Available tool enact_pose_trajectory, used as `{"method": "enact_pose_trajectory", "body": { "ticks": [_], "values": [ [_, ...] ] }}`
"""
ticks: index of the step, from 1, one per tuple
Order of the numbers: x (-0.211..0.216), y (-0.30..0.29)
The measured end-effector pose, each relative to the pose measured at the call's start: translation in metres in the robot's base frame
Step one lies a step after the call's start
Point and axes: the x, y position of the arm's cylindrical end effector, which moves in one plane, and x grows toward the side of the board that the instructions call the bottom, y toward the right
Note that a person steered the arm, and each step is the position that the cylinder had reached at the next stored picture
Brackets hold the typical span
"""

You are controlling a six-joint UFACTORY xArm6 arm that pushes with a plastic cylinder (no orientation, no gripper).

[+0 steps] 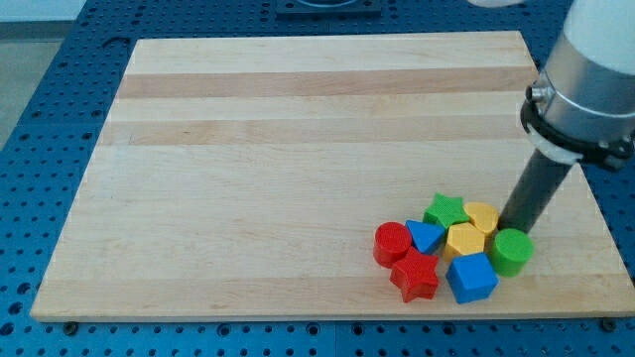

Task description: Push the green star and yellow heart towards the bottom right

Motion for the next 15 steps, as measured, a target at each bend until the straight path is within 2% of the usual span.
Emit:
{"method": "enact_pose_trajectory", "body": {
  "ticks": [2, 4, 5, 7, 9, 11, 12, 13, 15],
  "values": [
    [0.028, 0.0],
    [-0.061, 0.005],
    [-0.077, -0.033],
    [-0.066, -0.089],
    [-0.046, -0.094],
    [-0.046, -0.075],
    [-0.049, -0.084],
    [-0.052, -0.116],
    [-0.034, -0.127]
  ]
}}
